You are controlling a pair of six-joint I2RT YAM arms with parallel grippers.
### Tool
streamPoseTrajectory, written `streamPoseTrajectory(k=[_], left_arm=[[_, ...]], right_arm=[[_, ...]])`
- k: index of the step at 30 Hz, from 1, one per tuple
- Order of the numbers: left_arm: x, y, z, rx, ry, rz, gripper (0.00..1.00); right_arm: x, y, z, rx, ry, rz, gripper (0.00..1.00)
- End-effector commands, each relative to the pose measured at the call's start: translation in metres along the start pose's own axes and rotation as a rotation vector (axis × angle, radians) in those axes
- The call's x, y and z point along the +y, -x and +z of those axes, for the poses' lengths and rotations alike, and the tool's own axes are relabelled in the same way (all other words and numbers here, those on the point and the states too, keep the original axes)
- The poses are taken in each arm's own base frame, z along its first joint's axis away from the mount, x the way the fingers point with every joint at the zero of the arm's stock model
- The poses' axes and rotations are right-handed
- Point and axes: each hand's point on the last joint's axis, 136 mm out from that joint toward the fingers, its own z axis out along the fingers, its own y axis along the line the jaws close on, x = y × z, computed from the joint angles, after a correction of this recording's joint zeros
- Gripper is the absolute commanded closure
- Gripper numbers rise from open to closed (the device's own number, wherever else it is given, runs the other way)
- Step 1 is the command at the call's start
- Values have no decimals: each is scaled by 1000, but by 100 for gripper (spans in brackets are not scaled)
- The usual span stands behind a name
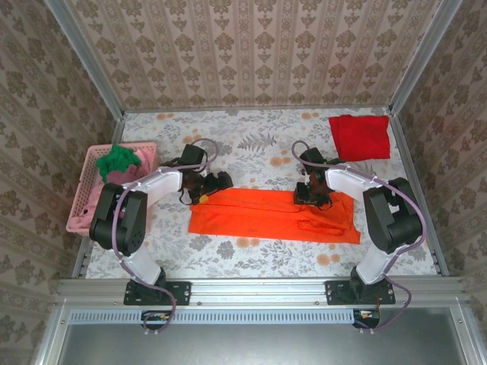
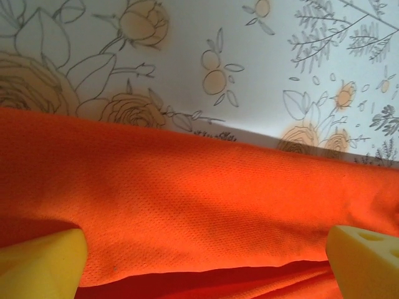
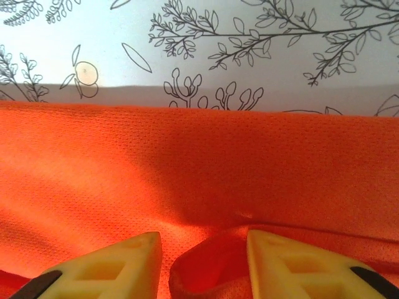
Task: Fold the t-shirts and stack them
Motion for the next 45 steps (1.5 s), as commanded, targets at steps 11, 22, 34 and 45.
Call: streamPoseTrajectory(k=[11,22,34,45], left_arm=[[29,-44,-2,70,46,-52,1],[35,-33,4,56,26,-98,1],[42,-28,8,56,-24,-176,1],[42,-22,5,49,-30,-170,2]], right_arm=[[8,-12,-31,-42,3,-82,47],[127,-4,-7,-51,176,-252,57],[173,-66,20,145,302,-291,65],[157,-78,-5,77,250,-303,58]])
